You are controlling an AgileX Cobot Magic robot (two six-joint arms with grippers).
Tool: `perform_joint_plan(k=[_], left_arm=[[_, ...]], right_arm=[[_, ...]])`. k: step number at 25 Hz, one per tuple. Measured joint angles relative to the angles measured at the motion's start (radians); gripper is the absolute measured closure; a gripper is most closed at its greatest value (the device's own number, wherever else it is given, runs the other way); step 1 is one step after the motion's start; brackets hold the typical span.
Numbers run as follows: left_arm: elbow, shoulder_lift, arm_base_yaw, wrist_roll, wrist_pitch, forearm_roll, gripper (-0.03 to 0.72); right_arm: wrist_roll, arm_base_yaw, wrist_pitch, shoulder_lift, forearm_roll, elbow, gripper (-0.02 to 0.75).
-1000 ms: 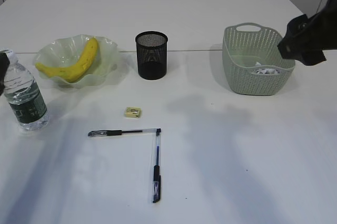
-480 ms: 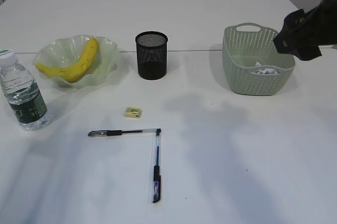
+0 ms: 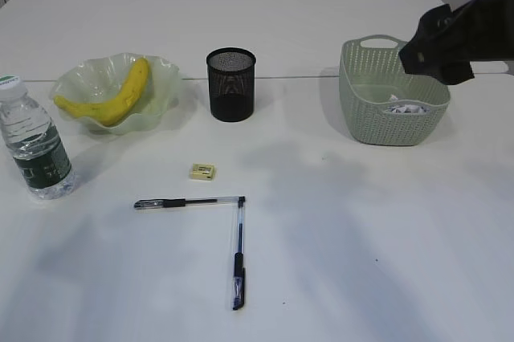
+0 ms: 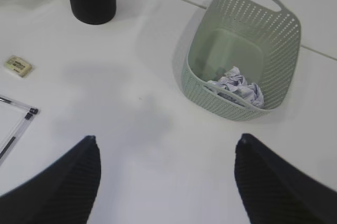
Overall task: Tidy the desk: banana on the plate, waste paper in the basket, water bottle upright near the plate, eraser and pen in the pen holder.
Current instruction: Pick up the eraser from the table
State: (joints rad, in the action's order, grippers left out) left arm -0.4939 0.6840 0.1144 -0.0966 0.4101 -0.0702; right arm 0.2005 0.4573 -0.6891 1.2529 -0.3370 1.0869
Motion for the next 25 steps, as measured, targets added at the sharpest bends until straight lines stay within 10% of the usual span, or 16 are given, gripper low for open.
perform_joint_plan(k=[16, 25], left_arm=[[-0.324, -0.004, 0.0, 0.0, 0.737, -0.104, 0.098], [-0.358, -0.005, 0.0, 0.0, 0.828, -0.123, 0.098]], right_arm=[[-0.483, 0.0, -0.241, 0.394, 0.514, 0.433, 0.149], [-0.558, 0.089, -0.323, 0.729, 0.49, 0.746, 0.168]])
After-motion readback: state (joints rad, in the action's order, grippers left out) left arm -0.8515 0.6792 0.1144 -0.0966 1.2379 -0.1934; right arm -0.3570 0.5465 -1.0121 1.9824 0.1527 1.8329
